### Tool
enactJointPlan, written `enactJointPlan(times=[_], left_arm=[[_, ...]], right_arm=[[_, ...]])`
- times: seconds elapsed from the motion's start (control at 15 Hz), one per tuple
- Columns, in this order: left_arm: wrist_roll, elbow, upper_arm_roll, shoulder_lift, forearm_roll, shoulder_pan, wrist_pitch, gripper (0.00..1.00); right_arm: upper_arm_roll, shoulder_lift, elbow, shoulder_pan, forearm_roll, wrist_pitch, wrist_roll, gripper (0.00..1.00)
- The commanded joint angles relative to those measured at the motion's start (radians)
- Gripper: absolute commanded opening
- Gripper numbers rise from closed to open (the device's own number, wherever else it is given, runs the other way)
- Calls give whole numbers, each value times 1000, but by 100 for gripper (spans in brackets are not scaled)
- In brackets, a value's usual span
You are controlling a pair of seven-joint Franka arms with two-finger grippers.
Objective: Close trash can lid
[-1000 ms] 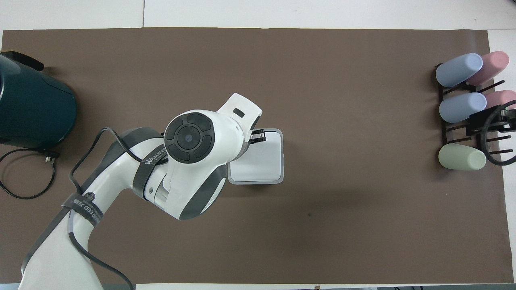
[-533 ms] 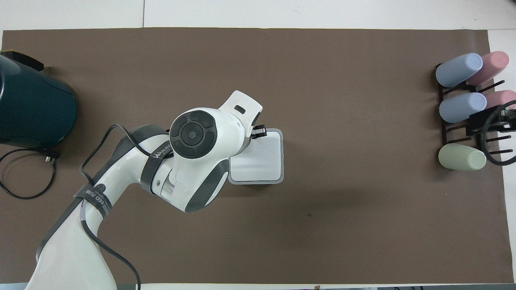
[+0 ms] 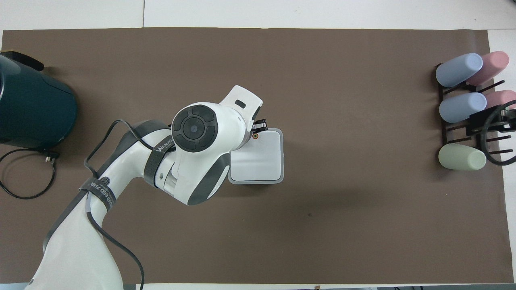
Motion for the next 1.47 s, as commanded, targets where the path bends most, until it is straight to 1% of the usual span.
enactJointPlan(times=[0.0,0.27,0.33,0.47,0.67,0.8,0.93,1.0,1.07,1.13,1.4], left_arm=[[2,0,-4,59,20,-6,20,0],[0,21,-4,53,20,-4,-7,0],[3,27,-5,41,20,3,-44,0],[12,79,-1,4,18,13,-159,0],[40,147,-4,-45,12,62,-315,0],[69,159,-2,-89,9,97,-388,0],[136,158,-4,-138,5,163,-461,0],[193,156,-4,-167,-1,204,-503,26],[254,155,-1,-195,-11,242,-543,99],[317,152,-1,-223,-12,288,-581,100],[526,155,-1,-277,-12,445,-687,100]], right_arm=[[3,-16,-19,-7,-2,6,-24,100],[3,-16,-19,-7,-2,6,-24,100],[3,-16,-19,-8,-2,6,-24,100],[3,-16,-19,-7,-2,6,-24,100],[3,-16,-19,-7,-3,6,-24,100],[3,-16,-19,-7,-2,6,-24,100],[3,-16,-19,-7,-2,6,-24,100],[3,-16,-19,-7,-2,6,-24,100],[3,-16,-19,-7,-2,6,-24,100],[3,-16,-19,-7,-2,6,-24,100],[3,-16,-19,-7,-2,6,-24,100]])
